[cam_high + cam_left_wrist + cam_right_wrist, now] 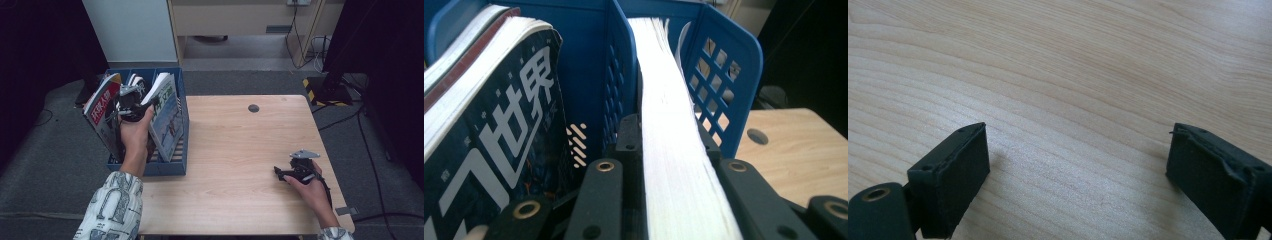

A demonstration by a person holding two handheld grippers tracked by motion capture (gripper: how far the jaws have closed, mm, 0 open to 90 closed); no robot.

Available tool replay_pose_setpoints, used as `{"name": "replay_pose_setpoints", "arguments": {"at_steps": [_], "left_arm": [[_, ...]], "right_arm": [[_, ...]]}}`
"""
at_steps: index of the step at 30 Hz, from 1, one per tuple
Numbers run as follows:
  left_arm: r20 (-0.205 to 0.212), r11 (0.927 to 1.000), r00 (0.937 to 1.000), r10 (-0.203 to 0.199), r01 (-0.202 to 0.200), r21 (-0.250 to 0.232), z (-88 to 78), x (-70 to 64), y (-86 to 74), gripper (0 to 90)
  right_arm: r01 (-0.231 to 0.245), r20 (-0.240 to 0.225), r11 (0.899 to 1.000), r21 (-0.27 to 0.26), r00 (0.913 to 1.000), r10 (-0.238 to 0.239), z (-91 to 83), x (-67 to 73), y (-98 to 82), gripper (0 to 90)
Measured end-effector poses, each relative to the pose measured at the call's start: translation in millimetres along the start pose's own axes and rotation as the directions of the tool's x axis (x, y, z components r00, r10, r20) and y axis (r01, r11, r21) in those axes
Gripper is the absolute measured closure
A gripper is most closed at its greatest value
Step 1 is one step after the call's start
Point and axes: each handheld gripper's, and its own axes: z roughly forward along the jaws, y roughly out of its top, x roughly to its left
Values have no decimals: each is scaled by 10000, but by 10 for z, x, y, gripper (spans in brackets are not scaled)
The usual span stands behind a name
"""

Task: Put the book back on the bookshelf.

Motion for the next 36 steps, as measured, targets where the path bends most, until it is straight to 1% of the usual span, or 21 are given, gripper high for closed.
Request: {"name": "replay_pose_setpoints", "arguments": {"at_steps": [5, 8, 9, 12, 15, 19, 21, 22, 24, 25, 26, 28, 34, 36], "left_arm": [[102, 9995, 9999, 14, -17, 329, 3, 1, -6, 720], [256, 9992, 9997, -53, 43, 392, -1, -4, 5, 712], [318, 9992, 9995, -57, 44, 404, -3, -4, 9, 703], [447, 9996, 9989, -110, 99, 247, -16, -7, 27, 680], [395, 9993, 9992, 50, -65, 363, -20, -10, 31, 691], [569, 9982, 9984, 12, -46, 591, -23, -5, 44, 717], [464, 9974, 9988, 140, -172, 698, -30, -15, 57, 725], [477, 9973, 9986, 206, -239, 689, -32, -22, 58, 728], [438, 9975, 9984, 361, -387, 593, -40, -44, 52, 731], [294, 9970, 9979, 577, -591, 503, -54, -76, 51, 732], [294, 9970, 9979, 577, -591, 503, -54, -76, 51, 733], [223, 9972, 9976, 657, -664, 342, -65, -102, 44, 733], [106, 9996, 9997, 210, -208, -207, -103, -54, 5, 734], [101, 9991, 9998, 184, -180, -381, -115, -41, 5, 734]], "right_arm": [[2, 0, 10000, 1, 10000, -2, 0, 0, 0, 103], [2, 1, 10000, 2, 10000, -2, 0, 0, 0, 103], [6, 2, 10000, 2, 10000, -6, 0, 0, 0, 103], [4, 4, 10000, 1, 10000, -4, 0, 0, 0, 103], [-44, 4, 10000, -16, 10000, 44, 1, 3, 1, 103], [-45, 5, 10000, -15, 10000, 45, 1, 3, 1, 103], [-44, 5, 10000, -17, 10000, 44, 1, 3, 1, 103], [-44, 5, 10000, -17, 10000, 44, 1, 3, 1, 103], [-43, 5, 10000, -16, 10000, 43, 1, 3, 1, 103], [-23, 5, 10000, -20, 10000, 23, 1, 1, 1, 103], [-23, 5, 10000, -20, 10000, 23, 1, 1, 1, 103], [-42, 3, 10000, -15, 10000, 42, 1, 2, 1, 103], [4, 1, 10000, -1, 10000, -4, 0, 0, 0, 103], [2, -1, 10000, 0, 10000, -2, 0, 0, 0, 102]]}}
